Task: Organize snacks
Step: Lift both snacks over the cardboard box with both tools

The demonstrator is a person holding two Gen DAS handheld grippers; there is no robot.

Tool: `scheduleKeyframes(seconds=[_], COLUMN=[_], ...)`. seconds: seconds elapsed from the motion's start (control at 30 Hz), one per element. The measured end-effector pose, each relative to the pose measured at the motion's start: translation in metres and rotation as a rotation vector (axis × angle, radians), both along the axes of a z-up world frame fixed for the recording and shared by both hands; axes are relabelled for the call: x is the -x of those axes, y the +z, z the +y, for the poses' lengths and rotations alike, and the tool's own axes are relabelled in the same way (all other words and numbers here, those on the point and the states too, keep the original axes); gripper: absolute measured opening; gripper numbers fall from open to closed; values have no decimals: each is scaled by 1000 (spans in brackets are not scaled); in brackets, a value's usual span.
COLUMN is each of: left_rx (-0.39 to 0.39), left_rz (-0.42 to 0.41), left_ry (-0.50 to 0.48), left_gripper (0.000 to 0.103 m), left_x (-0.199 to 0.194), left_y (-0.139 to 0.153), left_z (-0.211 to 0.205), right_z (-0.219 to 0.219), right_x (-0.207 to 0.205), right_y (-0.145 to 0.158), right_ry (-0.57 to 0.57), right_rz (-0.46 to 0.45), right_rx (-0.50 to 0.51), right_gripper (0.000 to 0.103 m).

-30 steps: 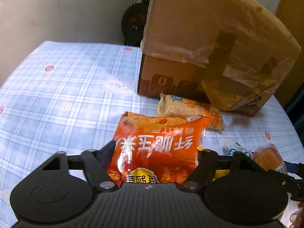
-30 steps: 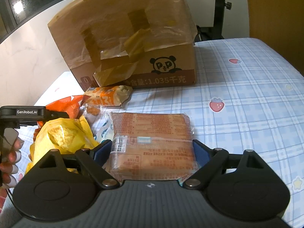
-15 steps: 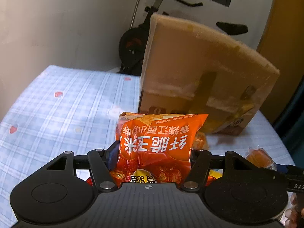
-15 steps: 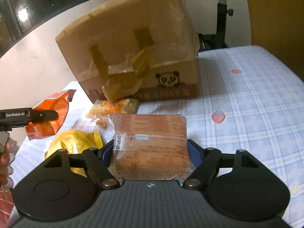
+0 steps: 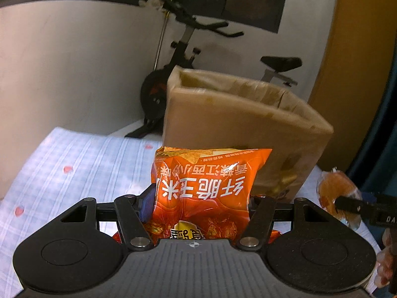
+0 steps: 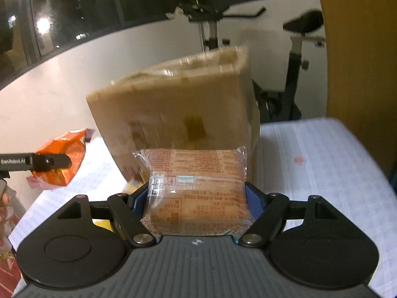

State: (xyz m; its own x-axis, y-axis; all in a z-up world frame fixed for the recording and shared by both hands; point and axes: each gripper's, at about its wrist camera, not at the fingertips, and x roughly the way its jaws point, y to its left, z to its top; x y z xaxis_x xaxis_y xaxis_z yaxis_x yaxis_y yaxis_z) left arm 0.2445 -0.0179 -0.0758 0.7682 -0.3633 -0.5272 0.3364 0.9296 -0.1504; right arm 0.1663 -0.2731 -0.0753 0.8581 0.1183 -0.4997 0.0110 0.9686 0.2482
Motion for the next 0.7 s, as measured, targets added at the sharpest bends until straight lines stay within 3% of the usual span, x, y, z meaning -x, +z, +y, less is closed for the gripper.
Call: scheduleKeyframes(seconds=[0.3, 0.7], left_rx=[28, 40], left_rz=[-70, -127], left_ry=[-23, -44], left_gripper=[66, 66], left_x=[2, -21], left_y=[38, 71], left_z=[-8, -24], right_z=[-2, -9], right_x=[-10, -44], right_y=[52, 95], right_ry=[30, 62], right_rz=[-104, -191], right_rx=[41, 66], right_gripper=[78, 78])
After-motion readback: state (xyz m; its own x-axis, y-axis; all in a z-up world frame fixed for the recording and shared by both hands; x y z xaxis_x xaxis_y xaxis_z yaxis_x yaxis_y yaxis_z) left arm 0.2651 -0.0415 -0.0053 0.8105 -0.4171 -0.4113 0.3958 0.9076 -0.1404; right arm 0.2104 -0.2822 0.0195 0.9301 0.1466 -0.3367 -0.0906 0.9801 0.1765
